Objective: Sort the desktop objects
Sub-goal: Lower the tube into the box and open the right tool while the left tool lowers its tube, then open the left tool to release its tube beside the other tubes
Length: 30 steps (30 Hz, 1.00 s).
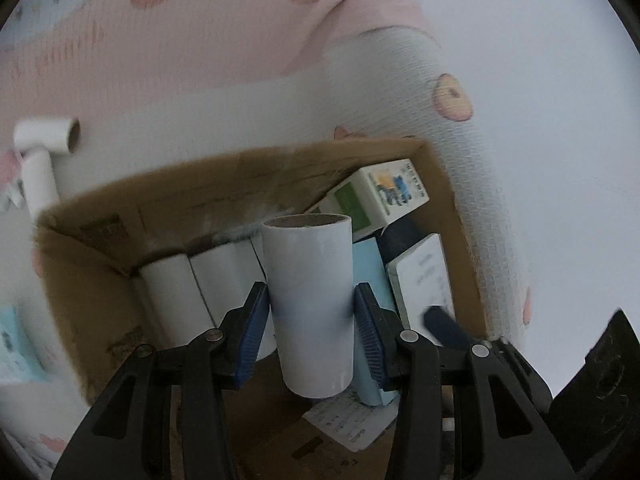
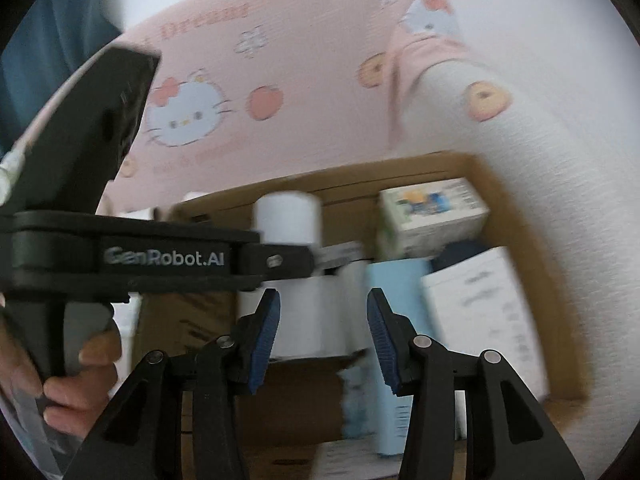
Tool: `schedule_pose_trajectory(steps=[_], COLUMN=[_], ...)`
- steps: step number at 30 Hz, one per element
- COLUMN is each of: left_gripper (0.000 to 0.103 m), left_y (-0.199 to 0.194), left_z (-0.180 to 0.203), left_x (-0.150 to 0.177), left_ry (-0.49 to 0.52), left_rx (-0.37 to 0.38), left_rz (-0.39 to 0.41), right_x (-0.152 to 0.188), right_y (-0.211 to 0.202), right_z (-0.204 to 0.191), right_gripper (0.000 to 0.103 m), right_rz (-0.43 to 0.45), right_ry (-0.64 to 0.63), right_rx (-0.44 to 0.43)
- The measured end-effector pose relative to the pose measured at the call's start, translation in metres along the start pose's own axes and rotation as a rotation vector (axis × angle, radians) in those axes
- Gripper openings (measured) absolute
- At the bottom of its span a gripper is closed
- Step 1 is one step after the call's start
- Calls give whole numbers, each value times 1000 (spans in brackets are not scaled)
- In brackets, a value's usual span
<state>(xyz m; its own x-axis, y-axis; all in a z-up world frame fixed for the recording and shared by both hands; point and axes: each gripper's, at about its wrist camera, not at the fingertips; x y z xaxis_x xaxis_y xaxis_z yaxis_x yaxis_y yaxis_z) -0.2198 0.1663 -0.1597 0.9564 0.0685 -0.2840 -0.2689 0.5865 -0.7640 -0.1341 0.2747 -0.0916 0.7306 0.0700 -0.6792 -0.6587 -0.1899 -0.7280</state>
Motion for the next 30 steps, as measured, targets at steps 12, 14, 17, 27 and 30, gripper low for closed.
schedule_pose_trajectory(steps=[12,14,17,27,30], left_gripper=[48,48,48,48,48], left_y=[27,29,37,60,62], left_z=[3,5,7,-13,-22], left_x=[4,2,0,2,4], left_ry=[4,-5,-22,-88,-110], left_rx=[-66,-112,-93,-179,-173], left_rz=[-65,-93,-130,-186,-175], right_x=[6,8,8,7,8], right_y=[-6,-3,0,1,4], right_z=[37,36,34,23,24], right_gripper=[13,13,13,13,13], right_rz=[-26,-48,-55,-63,-76], right_ry=[133,111,77,-30,-36], right_rx=[55,84,122,182,183])
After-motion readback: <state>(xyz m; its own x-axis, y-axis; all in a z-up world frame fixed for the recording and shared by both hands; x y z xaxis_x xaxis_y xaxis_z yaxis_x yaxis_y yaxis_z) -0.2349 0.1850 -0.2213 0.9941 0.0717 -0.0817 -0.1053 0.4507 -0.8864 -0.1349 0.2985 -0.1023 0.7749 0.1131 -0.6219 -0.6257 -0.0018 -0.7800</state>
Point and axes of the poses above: each gripper's, at about its wrist camera, not at the fingertips, and y roughly the way its jaws point, z to its right, x to its underside, and after that the axes turned 6 degrees about z, right-handed
